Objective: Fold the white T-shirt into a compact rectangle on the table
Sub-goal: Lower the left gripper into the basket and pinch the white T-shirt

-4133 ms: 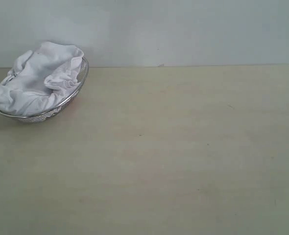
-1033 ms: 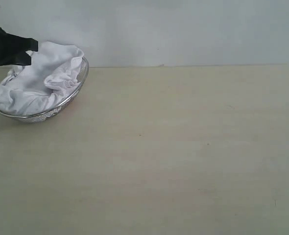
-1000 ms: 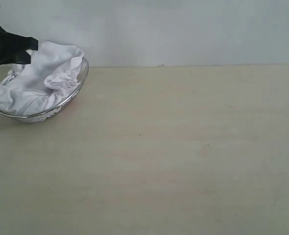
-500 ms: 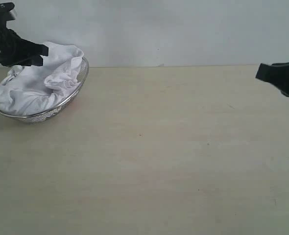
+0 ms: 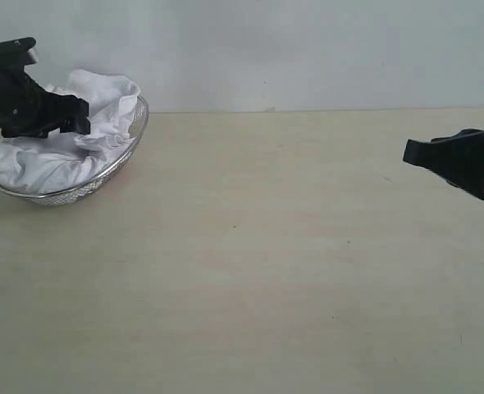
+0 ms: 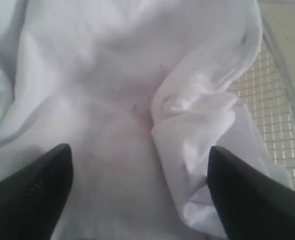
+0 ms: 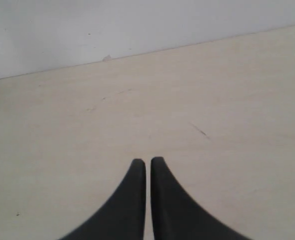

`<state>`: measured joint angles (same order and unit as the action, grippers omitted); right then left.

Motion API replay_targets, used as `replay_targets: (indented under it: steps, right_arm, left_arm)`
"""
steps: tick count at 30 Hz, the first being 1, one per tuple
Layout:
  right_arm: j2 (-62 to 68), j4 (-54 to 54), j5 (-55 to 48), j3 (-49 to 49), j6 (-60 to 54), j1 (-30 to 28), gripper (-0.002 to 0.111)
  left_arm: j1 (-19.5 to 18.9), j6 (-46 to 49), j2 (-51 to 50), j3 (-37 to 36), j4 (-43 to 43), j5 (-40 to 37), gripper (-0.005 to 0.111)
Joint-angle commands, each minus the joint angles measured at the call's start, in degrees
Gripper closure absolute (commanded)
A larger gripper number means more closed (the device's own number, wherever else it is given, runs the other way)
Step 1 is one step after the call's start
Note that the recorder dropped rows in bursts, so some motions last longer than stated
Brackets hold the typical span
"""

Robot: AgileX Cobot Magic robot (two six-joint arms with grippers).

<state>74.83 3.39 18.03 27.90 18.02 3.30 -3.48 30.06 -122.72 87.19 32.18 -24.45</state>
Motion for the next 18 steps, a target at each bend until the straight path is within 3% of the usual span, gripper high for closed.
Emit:
replay_targets:
  steps: [1,5,11,13,18]
  right_arm:
    - [-0.05,1.26,0.67,0.22,-0.59,0.02,0.109]
    - [-0.05,1.69,0.67,0.22,-0.59,0.02,0.109]
    - [-0.05,1.69,0.67,0.22,-0.59,0.02,0.109]
    - [-0.05,1.84,0.67,0.22,-0.59,0.02,0.109]
    - [-0.05,1.84,0.67,0.22,-0.59,0.02,0.109]
  left_arm:
    - [-0.23,-2.11,-2.08,0.51,-0.35,0.87,0.030]
    - [-0.23,-4.12,-4.96,0.51,-0.22,0.87,0.025]
    - [-0.04,-5.52,-8.48,0.51,-0.22,1.01,0.030]
    - [-0.04,-6.34,-9.44,0.51,-0.22,0.87,0.040]
    - [-0.04,-6.14,-10.68,0.51,-0.33,0.55,0.086]
